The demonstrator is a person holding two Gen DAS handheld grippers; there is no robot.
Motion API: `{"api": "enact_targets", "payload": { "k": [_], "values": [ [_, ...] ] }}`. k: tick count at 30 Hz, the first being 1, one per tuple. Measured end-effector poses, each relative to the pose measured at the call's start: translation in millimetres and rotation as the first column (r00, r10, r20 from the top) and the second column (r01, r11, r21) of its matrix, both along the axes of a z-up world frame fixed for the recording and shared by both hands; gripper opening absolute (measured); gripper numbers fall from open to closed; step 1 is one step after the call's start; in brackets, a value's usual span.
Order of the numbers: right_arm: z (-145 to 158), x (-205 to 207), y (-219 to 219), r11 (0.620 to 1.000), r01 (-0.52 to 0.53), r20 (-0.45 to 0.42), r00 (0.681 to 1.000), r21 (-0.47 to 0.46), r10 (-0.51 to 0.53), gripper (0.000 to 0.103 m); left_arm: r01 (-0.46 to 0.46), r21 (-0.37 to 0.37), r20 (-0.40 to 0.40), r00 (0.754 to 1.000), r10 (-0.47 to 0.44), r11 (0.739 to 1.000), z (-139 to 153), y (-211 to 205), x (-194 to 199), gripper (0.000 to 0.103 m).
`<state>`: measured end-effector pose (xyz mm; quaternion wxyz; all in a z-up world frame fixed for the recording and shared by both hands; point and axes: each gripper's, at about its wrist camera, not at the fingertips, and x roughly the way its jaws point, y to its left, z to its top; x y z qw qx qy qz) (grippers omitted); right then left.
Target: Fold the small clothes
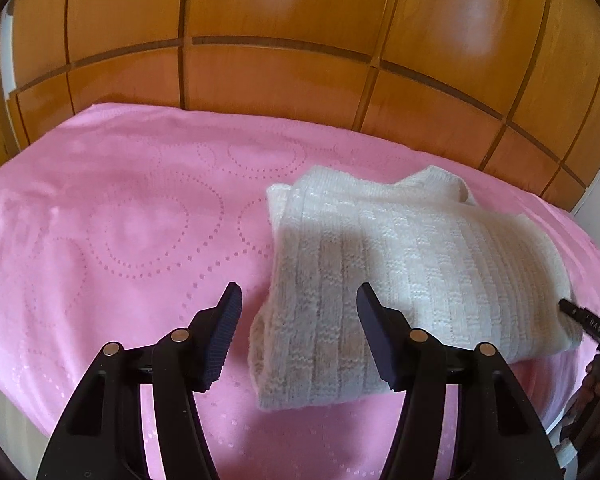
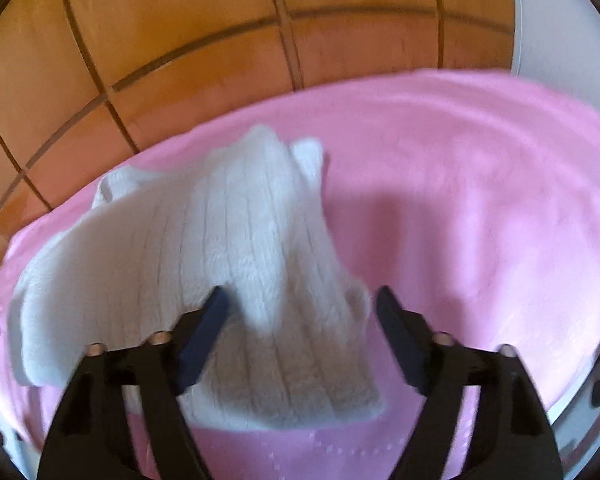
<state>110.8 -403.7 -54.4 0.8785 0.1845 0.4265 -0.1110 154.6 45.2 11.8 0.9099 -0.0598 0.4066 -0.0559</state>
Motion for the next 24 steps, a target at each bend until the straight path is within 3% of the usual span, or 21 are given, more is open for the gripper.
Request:
{"api": "enact_targets", "payload": {
  "k": [1,2,3,7,10,14,17,22,24],
  "values": [
    [-1.4,0.0,-1.5,1.000,-0.008,0.000,1.000,0.012,0.008,0.052,0.002,0.003,-0.003,1.000,-0.002,1.000,-2.2,0.2,1.6,0.059],
    [-1.1,0.1,0.3,1.000,-0.018,-0.002,1.000,0.007,0.018,0.029,0.001,0.010,-0.011,1.000,-0.001,1.000,-5.4,0.1,3.9,0.059],
    [1.7,1.0,2.7,1.000,-0.031,-0.001,1.000,-0.005,0.031,0.014,-0.002,0.012,-0.020,1.000,0.002,1.000,-8.0,0.2,5.7,0.059],
    [16.8,-4.9,0.2,0.998,-0.016,0.034,0.999,-0.057,0.018,0.009,-0.012,0.051,-0.081,0.997,0.016,0.999,-27.5,1.3,16.4,0.059],
    [-11.2,1.9,-14.3,0.999,0.026,-0.042,0.999,-0.032,-0.028,0.009,-0.024,0.045,-0.096,0.995,0.028,0.999,-33.6,3.6,16.6,0.059],
    [-10.6,-1.3,-8.9,0.999,0.027,-0.018,0.999,-0.035,-0.028,0.017,-0.044,0.043,-0.069,0.997,0.046,0.998,-25.8,9.1,13.3,0.059],
    [-4.8,-8.6,-8.7,0.996,0.060,-0.016,0.998,-0.069,-0.061,0.054,-0.061,0.010,-0.037,0.997,0.061,0.998,-15.3,17.9,14.4,0.059],
    [21.5,-8.7,6.6,0.993,0.037,0.053,0.998,-0.111,-0.031,0.059,-0.034,-0.028,0.011,0.999,0.035,0.999,-3.8,18.2,18.8,0.059],
    [33.1,-0.1,18.9,0.993,-0.009,0.088,0.996,-0.121,0.020,0.067,-0.004,-0.039,0.009,1.000,0.005,0.999,-3.6,11.2,25.4,0.059]
  ]
}}
